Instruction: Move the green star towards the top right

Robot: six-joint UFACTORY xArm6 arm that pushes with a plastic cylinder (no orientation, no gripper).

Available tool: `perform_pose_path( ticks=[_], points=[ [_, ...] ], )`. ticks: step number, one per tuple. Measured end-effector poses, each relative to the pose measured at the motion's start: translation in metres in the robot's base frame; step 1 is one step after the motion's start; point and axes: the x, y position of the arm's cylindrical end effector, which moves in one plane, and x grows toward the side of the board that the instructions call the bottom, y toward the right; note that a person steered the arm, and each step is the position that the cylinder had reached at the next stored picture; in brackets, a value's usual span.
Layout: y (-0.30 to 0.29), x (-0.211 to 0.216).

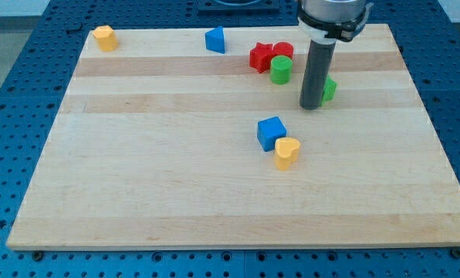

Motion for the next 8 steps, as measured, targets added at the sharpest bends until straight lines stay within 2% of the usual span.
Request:
perform_pose_path(
  ticks=[5, 8],
  points=[
    [0.029, -0.018],
    [0.069, -0.067]
  ],
)
